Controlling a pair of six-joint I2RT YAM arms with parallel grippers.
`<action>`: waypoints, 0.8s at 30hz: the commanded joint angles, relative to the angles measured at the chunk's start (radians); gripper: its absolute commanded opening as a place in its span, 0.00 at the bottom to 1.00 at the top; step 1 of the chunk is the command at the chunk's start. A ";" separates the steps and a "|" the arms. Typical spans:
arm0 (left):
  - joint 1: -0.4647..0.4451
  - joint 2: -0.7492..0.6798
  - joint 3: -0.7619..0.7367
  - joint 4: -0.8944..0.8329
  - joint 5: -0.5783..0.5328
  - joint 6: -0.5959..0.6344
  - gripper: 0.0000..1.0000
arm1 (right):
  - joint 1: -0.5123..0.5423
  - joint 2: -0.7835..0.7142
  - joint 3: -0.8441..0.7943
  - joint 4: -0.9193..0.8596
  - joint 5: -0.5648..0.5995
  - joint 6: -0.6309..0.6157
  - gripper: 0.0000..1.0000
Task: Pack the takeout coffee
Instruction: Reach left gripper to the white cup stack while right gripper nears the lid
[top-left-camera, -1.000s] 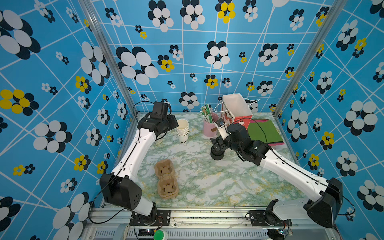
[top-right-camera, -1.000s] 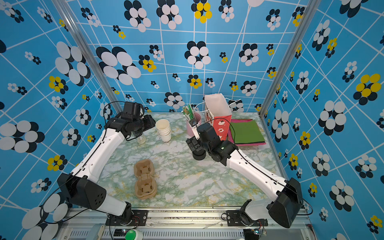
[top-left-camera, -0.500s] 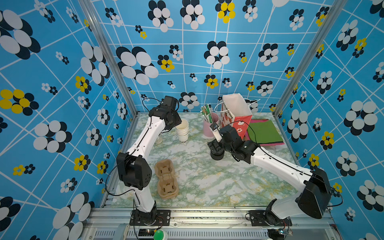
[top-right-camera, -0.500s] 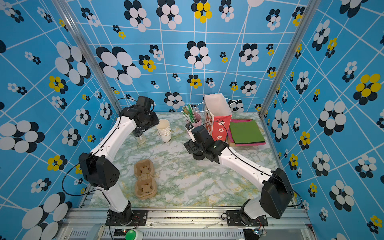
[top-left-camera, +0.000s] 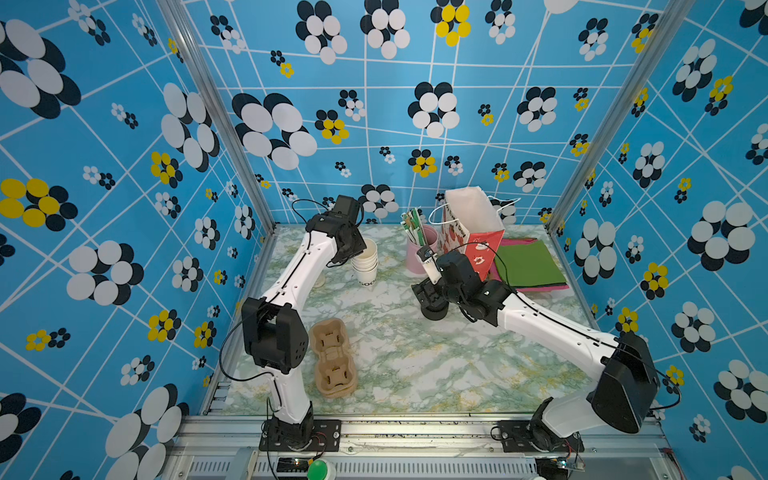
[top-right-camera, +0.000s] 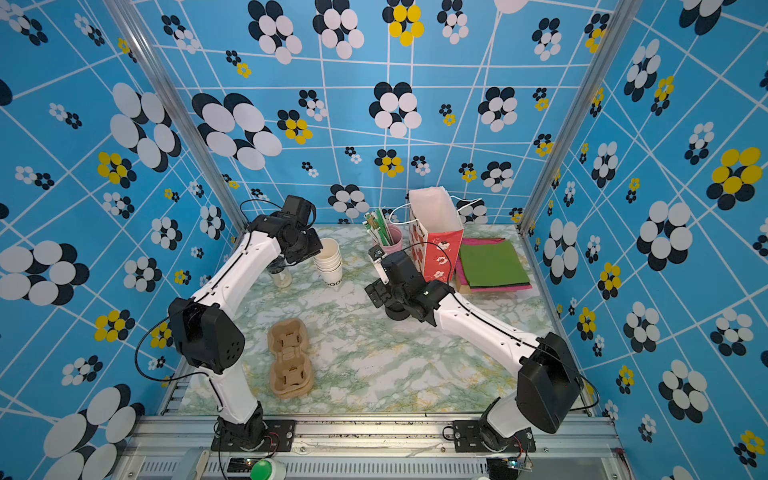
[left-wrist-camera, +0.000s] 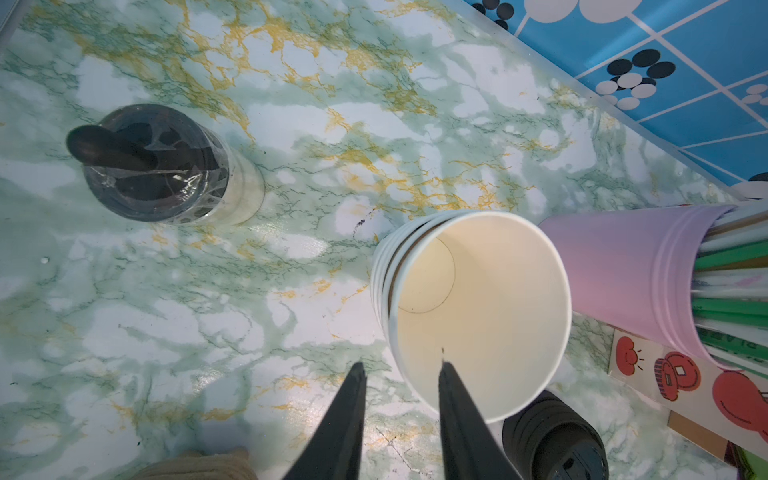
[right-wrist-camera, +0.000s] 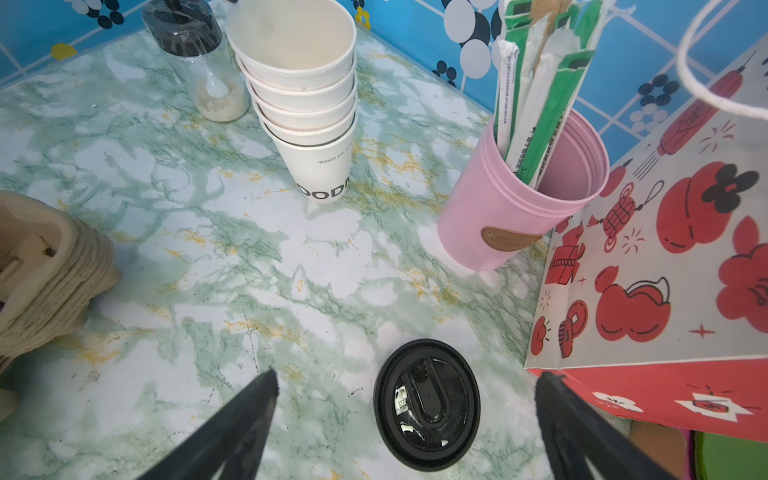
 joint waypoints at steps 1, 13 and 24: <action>-0.007 0.023 0.013 -0.009 -0.020 -0.008 0.30 | 0.006 0.008 -0.004 0.030 -0.021 0.021 0.99; -0.009 0.043 0.005 0.007 -0.016 -0.018 0.15 | 0.006 0.024 -0.020 0.048 -0.030 0.048 0.99; -0.008 0.037 -0.005 0.010 -0.020 -0.021 0.07 | 0.006 0.063 -0.015 0.065 -0.037 0.100 0.99</action>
